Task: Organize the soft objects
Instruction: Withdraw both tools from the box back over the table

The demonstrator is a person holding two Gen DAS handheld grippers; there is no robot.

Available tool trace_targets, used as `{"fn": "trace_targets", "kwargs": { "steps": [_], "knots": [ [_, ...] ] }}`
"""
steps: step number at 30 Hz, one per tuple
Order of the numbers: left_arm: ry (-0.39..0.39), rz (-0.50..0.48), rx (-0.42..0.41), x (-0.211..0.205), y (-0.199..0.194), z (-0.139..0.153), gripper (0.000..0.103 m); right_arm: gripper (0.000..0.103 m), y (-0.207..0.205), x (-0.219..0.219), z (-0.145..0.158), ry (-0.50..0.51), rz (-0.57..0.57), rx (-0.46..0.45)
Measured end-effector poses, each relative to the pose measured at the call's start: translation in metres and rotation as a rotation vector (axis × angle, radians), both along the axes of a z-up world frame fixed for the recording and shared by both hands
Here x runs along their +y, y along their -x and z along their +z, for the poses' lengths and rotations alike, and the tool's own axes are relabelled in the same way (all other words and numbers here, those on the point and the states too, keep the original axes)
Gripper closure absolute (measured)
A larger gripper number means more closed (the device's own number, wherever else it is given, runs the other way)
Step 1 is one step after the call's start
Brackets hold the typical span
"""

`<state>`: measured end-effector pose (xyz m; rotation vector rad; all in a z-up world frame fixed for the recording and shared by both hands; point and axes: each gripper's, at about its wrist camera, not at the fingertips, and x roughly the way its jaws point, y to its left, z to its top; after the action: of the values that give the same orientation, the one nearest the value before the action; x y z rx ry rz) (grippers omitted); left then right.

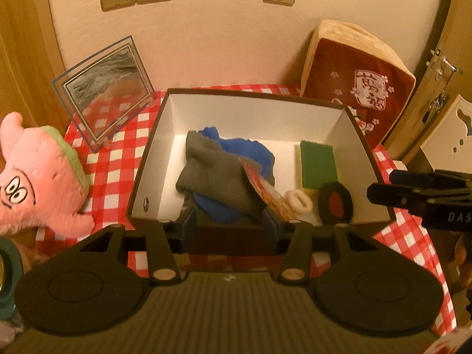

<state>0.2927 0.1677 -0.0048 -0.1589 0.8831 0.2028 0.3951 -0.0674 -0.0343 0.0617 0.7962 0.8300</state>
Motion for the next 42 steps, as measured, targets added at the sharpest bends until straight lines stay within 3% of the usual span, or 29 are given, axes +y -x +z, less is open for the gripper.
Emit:
{"fn": "trace_targets", "kwargs": {
  "steps": [20, 42],
  "knots": [
    [0.020, 0.032, 0.061, -0.025, 0.066, -0.011, 0.053, 0.030, 0.066, -0.010, -0.006, 0.019, 0.045, 0.039],
    [0.103, 0.116, 0.179, -0.031, 0.136, -0.064, 0.053, 0.030, 0.123, 0.009, -0.049, 0.106, 0.156, 0.118]
  ]
}}
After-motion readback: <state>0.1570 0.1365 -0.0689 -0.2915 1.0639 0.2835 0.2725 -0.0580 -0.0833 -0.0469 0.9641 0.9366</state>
